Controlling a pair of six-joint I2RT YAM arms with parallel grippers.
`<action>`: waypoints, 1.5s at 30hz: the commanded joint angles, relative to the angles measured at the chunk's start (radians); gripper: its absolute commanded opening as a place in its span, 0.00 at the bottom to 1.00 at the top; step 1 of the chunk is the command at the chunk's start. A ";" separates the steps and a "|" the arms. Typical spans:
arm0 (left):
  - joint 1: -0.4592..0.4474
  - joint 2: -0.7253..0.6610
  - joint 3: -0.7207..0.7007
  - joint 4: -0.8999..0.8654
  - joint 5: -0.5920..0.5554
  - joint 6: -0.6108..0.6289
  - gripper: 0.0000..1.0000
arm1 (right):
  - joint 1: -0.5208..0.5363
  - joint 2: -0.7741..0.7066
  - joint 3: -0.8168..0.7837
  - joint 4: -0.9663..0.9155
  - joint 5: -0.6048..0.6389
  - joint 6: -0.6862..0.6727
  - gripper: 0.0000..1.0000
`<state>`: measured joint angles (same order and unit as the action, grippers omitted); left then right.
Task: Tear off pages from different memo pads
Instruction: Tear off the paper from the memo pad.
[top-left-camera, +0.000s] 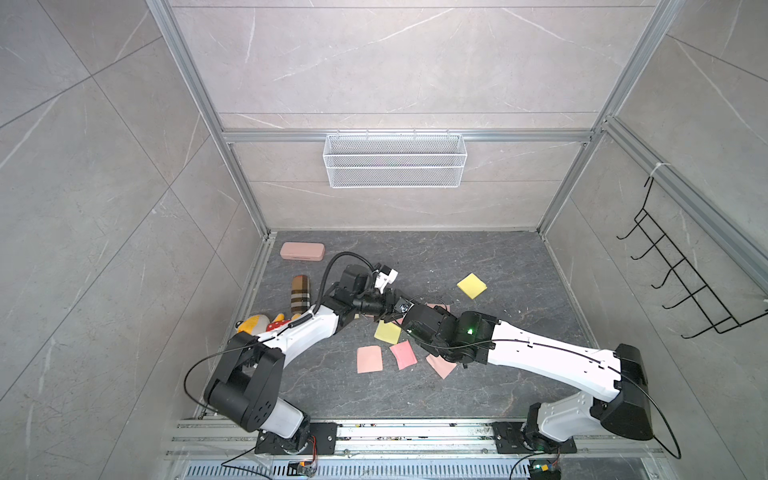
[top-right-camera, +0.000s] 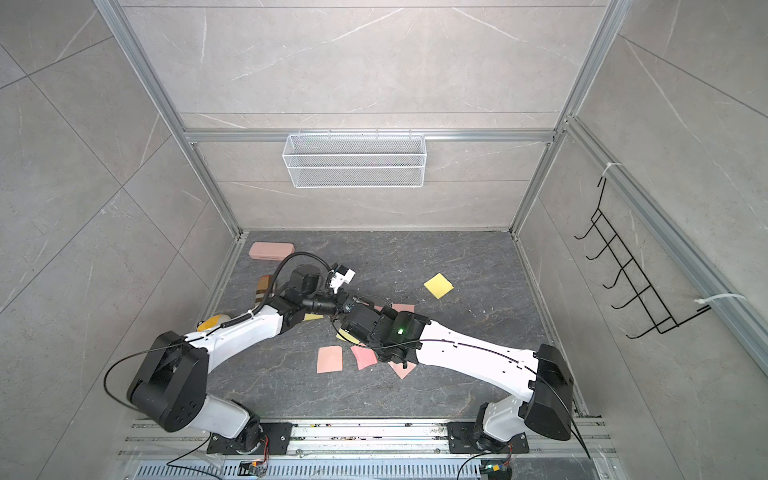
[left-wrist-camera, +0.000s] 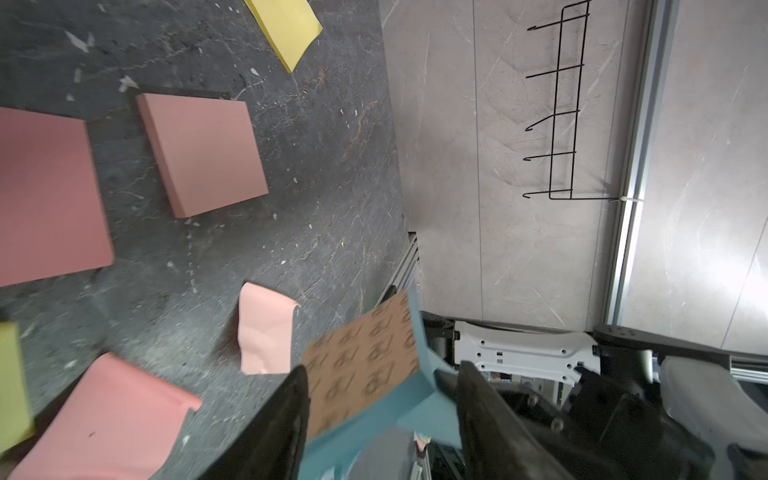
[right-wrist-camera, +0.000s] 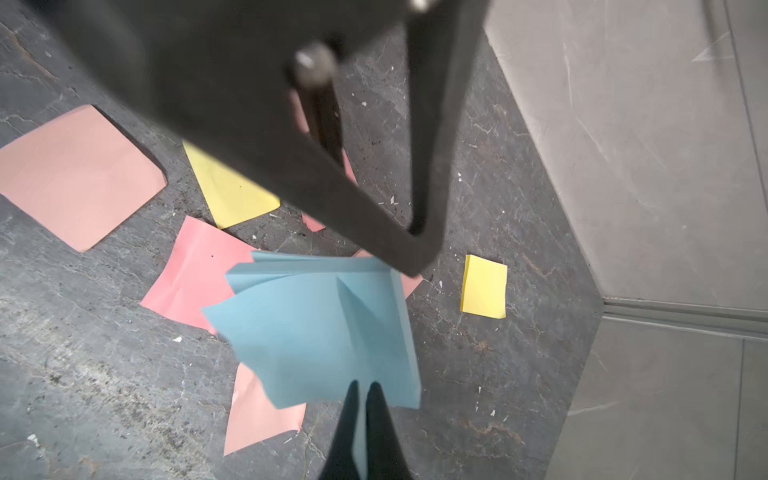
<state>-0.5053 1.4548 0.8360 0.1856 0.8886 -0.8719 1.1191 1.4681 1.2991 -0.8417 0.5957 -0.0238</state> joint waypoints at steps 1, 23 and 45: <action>0.017 -0.113 -0.068 0.150 -0.046 0.008 0.71 | -0.002 -0.002 0.060 -0.027 0.029 -0.028 0.00; -0.115 -0.106 -0.072 0.206 -0.030 0.224 0.12 | -0.074 -0.017 0.222 -0.142 -0.016 0.027 0.00; -0.098 0.047 -0.054 0.186 -0.239 -0.056 0.00 | -0.411 -0.040 0.112 -0.266 0.075 0.251 0.00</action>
<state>-0.6003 1.4815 0.7559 0.3370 0.6956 -0.8570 0.7441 1.4460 1.4372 -1.0416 0.6735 0.1490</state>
